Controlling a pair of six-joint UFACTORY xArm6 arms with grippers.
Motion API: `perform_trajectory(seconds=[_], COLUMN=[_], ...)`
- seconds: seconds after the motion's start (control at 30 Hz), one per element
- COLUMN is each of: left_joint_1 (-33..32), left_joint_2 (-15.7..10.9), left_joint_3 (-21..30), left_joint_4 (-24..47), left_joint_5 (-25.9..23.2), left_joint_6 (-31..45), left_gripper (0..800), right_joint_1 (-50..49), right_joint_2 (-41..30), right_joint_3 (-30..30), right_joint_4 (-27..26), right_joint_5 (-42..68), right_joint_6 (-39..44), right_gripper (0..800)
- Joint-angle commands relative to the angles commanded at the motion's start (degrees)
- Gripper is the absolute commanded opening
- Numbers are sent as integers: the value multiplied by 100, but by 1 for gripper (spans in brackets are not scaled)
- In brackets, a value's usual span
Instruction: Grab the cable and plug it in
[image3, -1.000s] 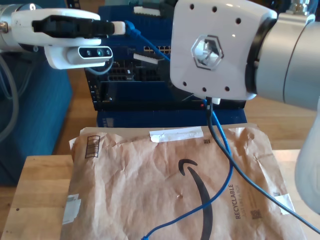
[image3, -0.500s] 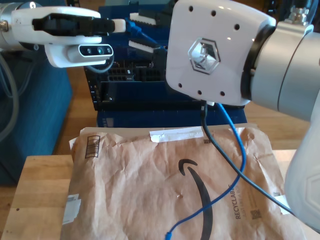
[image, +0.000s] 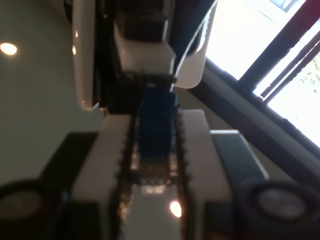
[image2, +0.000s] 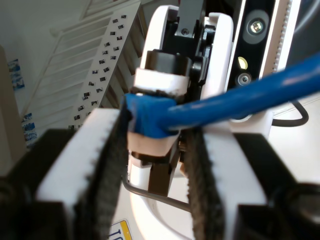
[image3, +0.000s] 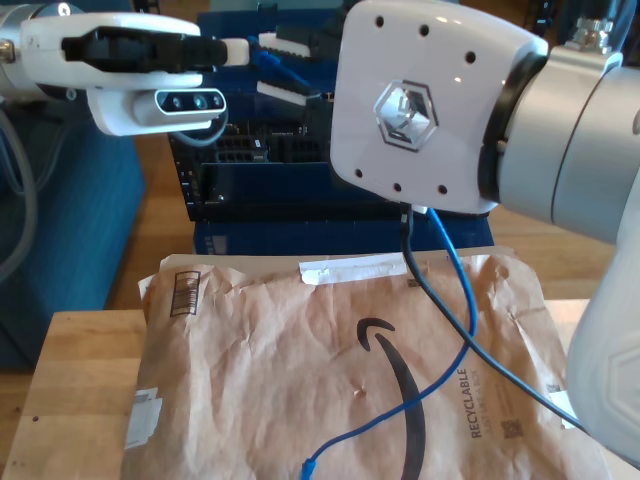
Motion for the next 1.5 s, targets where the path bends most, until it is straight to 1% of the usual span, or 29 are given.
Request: perform_trajectory(seconds=[0.07, 0.1, 0.13, 0.17, 0.2, 0.23, 0.37, 0.43, 0.5, 0.57, 0.63, 0.67, 0.77, 0.9, 1.0, 1.13, 1.2, 1.33, 1.4, 1.5], left_joint_1=[0, 0, 0, 0, 0, 9, 35, 35, 35, 44, 158, 290, 615, 949, 1125, 1240, 1336, 1811, 1934, 1960], left_joint_2=[0, 0, 0, 0, 0, 0, -18, -18, -26, -44, -88, -88, -97, -149, -237, -316, -378, -580, -721, -1178], left_joint_3=[9, 9, 18, 26, 35, 35, 26, 9, -9, -26, -44, -53, -70, -79, -176, -457, -457, -413, -193, 255], left_joint_4=[0, 0, -9, -53, -167, -264, -273, -264, -255, -255, -246, -246, -62, 589, 1495, 3095, 3710, 4765, 5371, 6022], left_joint_5=[9, 9, 53, 132, 185, 185, 176, 149, 132, 97, -88, -211, -615, -1020, -1363, -1415, -1415, -1398, -1371, -1380], left_joint_6=[0, 0, -9, 0, 0, 0, -26, -26, -44, -44, -44, -26, 9, 26, 35, 105, 510, 1899, 2295, 2901], left_gripper=[22, 33, 68, 239, 455, 461, 479, 541, 557, 692, 736, 793, 798, 799, 799, 799, 799, 799, 799, 799], right_joint_1=[0, 0, 0, 0, 0, 0, 0, -9, -26, -44, -70, -79, -176, -527, -976, -1187, -1327, -1741, -1925, -2066], right_joint_2=[-9, -9, -9, -9, -9, -9, -9, -9, -9, -9, -9, -26, -70, -396, -624, -800, -888, -923, -905, -888], right_joint_3=[9, 26, 35, 44, 44, 44, 53, 53, 62, 79, 105, 141, 290, 589, 765, 1046, 1213, 1486, 1582, 1688], right_joint_4=[9, 9, 9, 9, 9, 9, 9, 9, 9, 9, 9, 0, -9, -18, -18, -26, -26, -26, -44, -44], right_joint_5=[-53, -88, -97, -97, -97, -97, -88, -97, -97, -97, -97, -105, -114, -114, -70, -53, -53, -44, -44, -44], right_joint_6=[0, 9, 18, 18, 26, 35, 35, 35, 88, 123, 123, 123, 105, 97, 97, 97, 97, 88, 88, 88], right_gripper=[54, 38, 17, 7, 3, 3, 2, 2, 2, 2, 2, 2, 2, 1, 1, 1, 1, 1, 1, 0])
